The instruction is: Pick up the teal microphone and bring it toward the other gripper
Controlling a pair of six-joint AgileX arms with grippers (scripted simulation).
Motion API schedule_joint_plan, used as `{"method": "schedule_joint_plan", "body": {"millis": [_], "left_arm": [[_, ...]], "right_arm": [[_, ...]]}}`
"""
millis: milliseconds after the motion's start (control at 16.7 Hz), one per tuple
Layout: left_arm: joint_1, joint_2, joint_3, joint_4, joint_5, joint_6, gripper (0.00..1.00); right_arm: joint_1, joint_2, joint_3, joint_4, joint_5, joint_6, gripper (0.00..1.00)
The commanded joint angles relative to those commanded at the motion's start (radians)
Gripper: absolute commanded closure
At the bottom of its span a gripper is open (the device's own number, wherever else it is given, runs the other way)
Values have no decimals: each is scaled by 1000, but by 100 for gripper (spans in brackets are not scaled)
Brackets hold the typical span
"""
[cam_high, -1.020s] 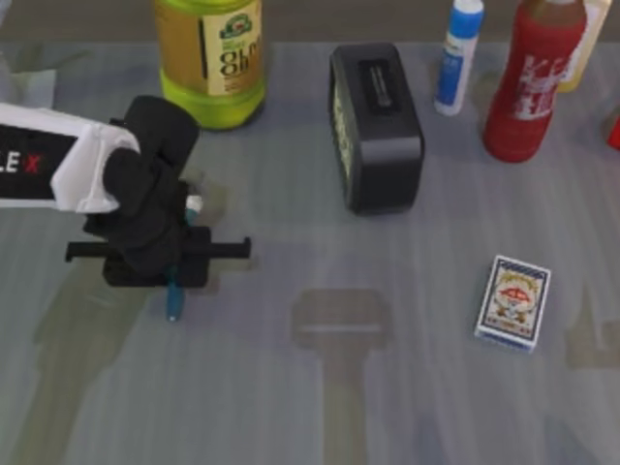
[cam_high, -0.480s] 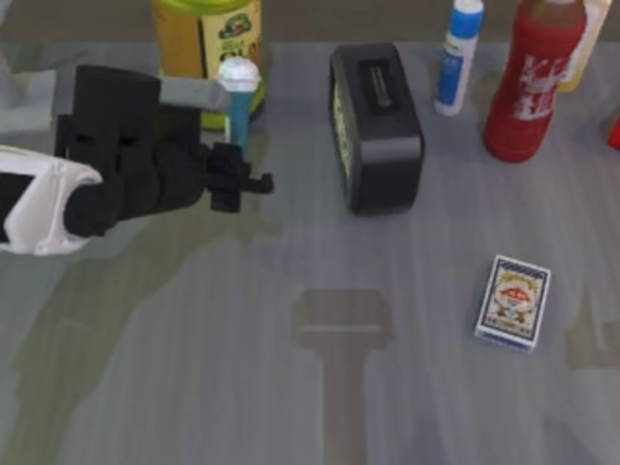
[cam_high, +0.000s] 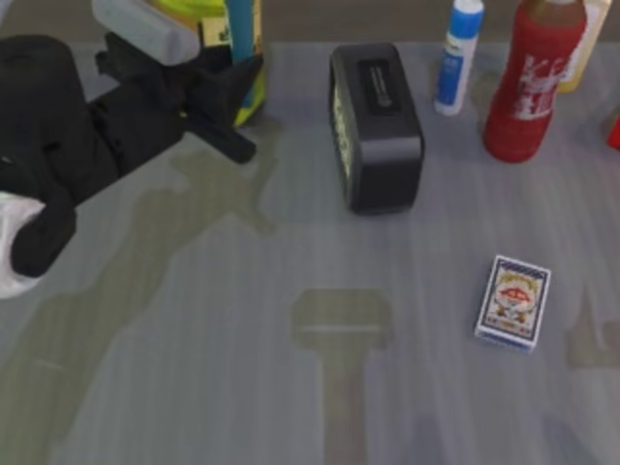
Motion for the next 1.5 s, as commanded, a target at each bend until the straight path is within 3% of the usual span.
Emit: {"method": "schedule_joint_plan", "body": {"millis": [480,660,1020,1140,1500], "left_arm": [[-5,-25,-10,49,17,17,100],[-68,-18,-12,83,-48,15,100],[-274,-9,-23,185,-271,-7,100],[-297,-11,-23,198,-294,-9,100],[-297,-11,-23,198,-294,-9,100]], "right_arm": [[0,0,0,0,0,0,0],[0,0,0,0,0,0,0],[0,0,0,0,0,0,0],[0,0,0,0,0,0,0],[0,0,0,0,0,0,0]]}}
